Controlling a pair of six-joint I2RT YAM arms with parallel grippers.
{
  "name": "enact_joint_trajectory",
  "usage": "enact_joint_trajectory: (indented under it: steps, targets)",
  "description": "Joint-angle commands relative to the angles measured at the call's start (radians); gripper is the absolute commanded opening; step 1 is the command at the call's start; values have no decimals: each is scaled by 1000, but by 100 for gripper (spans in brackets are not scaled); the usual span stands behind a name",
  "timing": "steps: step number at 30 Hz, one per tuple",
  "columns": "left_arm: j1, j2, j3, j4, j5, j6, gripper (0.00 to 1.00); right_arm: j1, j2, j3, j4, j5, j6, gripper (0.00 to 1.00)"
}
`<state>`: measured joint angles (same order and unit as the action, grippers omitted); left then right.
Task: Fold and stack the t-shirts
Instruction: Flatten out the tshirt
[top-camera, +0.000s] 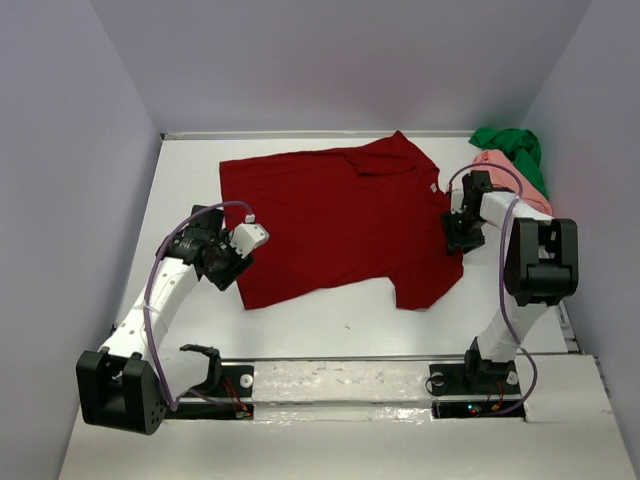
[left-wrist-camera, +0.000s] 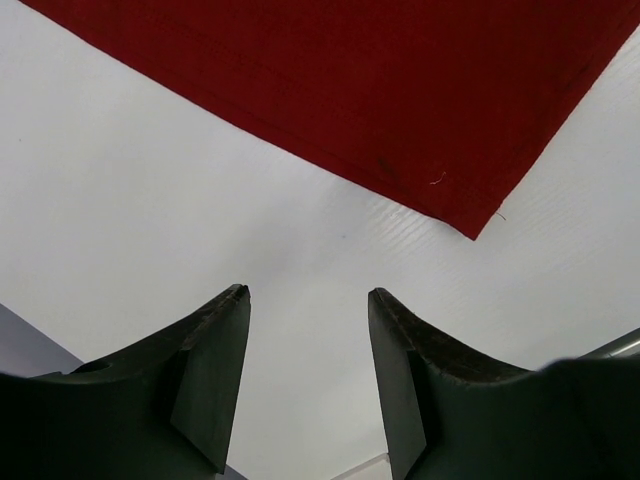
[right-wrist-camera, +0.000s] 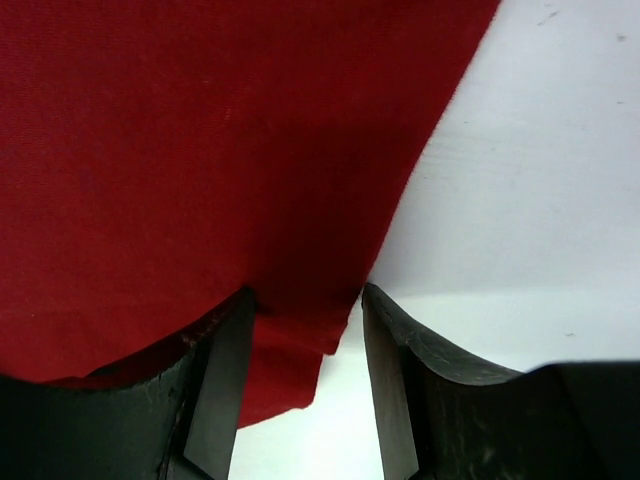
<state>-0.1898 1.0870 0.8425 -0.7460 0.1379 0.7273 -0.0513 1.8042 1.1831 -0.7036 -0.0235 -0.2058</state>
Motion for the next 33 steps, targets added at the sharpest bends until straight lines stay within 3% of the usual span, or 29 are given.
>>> enact_joint_trajectory:
  steps: [1,7,12,16,19,22,24,25,26,33]
  targets:
    - [-5,-21,-14,-19,-6,-11,61,1,35,44,0,-7,-4,53]
    - [-5,-44,-16,-26,-11,-6,62,1,59,89,-14,4,3,52]
    - [-5,-45,-13,-49,-12,1,62,1,60,53,-30,-19,2,41]
    - [-5,-62,-10,-78,3,20,62,-8,29,30,-31,-24,-10,15]
    - [-5,-87,-2,-134,41,59,62,-9,17,29,-40,-38,-9,0]
    - [-11,-127,-17,-206,81,115,66,-9,18,32,-42,-43,-3,0]
    - [-25,-154,-31,-251,78,155,63,-9,21,38,-43,-43,-1,0]
    - [-26,-162,-36,-266,77,171,65,-9,26,39,-43,-43,0,0]
    - [-27,-176,-28,-282,86,210,75,-9,29,44,-45,-43,2,0]
    - [-132,-150,-20,-293,118,265,84,-9,52,75,-56,-50,19,0]
